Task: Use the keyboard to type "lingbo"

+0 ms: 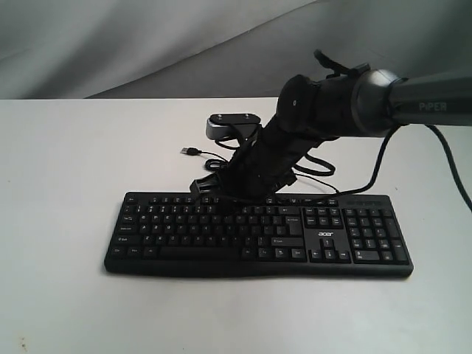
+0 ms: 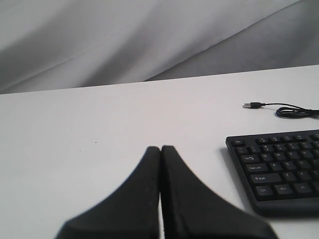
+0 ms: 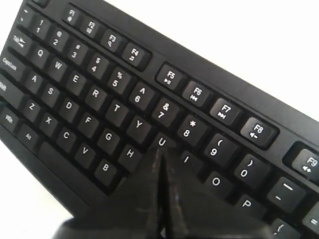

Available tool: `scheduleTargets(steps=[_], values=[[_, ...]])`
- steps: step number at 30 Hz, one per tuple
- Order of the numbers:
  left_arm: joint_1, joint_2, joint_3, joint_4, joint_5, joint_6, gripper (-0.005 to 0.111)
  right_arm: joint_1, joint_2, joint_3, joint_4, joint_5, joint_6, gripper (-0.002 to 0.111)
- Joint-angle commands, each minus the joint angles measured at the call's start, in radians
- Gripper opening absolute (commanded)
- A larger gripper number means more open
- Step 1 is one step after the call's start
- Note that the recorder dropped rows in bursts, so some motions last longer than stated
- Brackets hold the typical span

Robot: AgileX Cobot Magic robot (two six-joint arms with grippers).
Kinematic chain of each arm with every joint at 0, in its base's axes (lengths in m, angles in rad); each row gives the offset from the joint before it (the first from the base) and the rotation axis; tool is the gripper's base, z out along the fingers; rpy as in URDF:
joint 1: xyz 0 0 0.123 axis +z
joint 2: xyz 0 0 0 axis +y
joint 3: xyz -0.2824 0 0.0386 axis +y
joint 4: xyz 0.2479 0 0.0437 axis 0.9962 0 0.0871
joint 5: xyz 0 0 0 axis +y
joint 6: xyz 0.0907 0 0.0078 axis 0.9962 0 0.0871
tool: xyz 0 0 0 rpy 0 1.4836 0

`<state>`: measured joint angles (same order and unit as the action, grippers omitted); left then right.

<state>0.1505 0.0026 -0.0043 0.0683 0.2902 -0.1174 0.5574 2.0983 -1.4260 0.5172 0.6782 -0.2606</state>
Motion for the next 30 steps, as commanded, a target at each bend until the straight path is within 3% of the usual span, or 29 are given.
scheduleTargets(steps=[1, 30], values=[[0.002, -0.003, 0.004, -0.008, -0.005, -0.004, 0.001, 0.002, 0.002, -0.007, 0.004, 0.000, -0.011, 0.000], [0.002, -0.003, 0.004, -0.008, -0.005, -0.004, 0.001, 0.002, 0.002, -0.007, -0.023, -0.036, -0.015, 0.000]])
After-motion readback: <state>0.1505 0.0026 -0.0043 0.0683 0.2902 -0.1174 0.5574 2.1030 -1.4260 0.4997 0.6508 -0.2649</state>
